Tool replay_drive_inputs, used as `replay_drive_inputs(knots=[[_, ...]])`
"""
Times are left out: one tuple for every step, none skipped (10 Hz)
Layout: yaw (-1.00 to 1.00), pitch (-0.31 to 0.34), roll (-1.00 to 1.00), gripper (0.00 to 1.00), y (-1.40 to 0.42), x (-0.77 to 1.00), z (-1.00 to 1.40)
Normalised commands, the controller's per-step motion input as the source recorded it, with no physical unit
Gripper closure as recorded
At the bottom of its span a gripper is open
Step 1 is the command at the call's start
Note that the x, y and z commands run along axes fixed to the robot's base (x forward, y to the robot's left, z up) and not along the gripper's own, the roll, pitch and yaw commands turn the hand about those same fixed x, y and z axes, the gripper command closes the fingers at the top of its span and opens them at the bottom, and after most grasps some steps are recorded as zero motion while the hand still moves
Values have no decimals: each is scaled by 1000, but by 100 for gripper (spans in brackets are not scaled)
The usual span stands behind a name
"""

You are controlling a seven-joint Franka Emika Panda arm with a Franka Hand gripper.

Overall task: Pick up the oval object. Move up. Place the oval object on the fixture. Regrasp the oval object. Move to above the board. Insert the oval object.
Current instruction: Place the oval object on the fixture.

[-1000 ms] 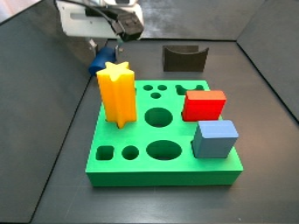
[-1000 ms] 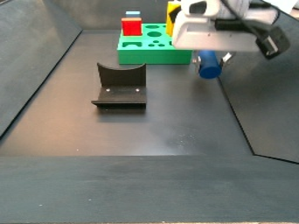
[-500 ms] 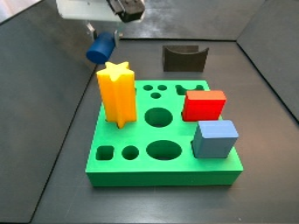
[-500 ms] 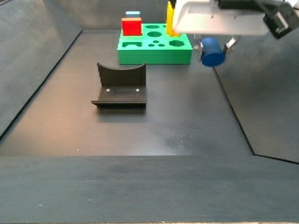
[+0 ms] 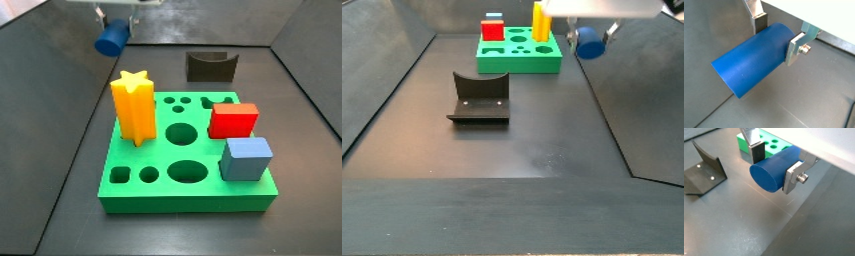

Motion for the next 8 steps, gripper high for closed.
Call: replay_drive_inputs(knots=[[2,28,-142,100,-19,-29,860],[-3,33,-152,100,-15,-23,738],[-9,45,-165,100,-15,-15,575],[-11,47,-166,100,-13,-11,496],[-17,55,-155,100,-6,-8,331],[-21,59,-147,100,-3,-5,246],[225,-166,-76,100,-47,1000,-197],[213,-146,-71,100,-46,1000,-220]])
